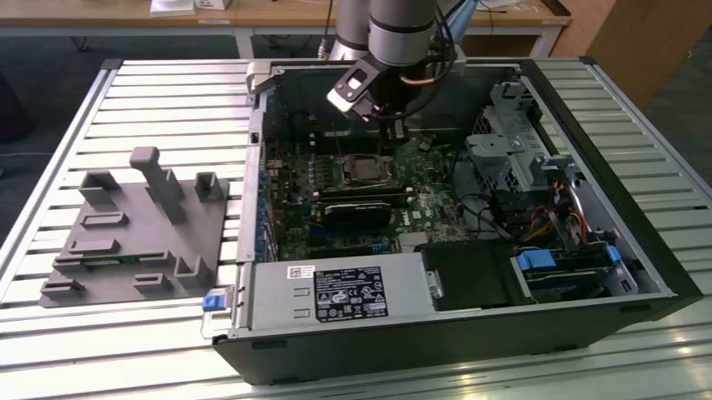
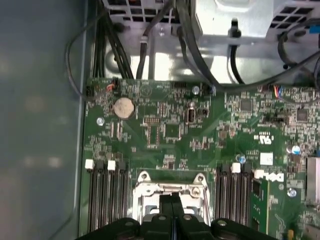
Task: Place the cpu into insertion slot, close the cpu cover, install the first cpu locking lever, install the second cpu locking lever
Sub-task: 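Close the cpu cover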
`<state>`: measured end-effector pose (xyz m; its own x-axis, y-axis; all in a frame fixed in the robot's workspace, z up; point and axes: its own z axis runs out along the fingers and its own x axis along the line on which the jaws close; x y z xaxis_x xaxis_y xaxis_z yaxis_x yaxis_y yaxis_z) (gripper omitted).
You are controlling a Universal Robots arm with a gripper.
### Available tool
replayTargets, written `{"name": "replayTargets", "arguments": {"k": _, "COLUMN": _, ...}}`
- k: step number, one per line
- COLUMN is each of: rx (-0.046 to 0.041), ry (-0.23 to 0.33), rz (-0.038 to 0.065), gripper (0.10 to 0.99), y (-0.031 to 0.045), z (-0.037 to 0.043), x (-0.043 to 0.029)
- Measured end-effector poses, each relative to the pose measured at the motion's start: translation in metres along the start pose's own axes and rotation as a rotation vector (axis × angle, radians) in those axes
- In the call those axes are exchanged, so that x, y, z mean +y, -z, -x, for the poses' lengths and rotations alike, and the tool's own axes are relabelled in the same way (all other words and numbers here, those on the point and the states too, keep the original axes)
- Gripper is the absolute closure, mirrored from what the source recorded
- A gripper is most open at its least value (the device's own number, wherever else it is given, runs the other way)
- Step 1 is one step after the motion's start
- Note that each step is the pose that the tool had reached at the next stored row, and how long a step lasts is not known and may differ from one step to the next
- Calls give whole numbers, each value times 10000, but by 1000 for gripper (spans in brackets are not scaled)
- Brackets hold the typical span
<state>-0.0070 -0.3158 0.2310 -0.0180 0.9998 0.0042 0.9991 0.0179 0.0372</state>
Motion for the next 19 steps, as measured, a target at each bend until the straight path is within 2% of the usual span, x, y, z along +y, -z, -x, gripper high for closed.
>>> {"name": "replayTargets", "arguments": {"k": 12, "rx": 4, "ry": 2, "rz": 2, "gripper": 980, "y": -27, "z": 35, "x": -59}}
{"name": "replayTargets", "arguments": {"k": 19, "rx": 2, "ry": 1, "rz": 0, "gripper": 980, "y": -29, "z": 35, "x": -133}}
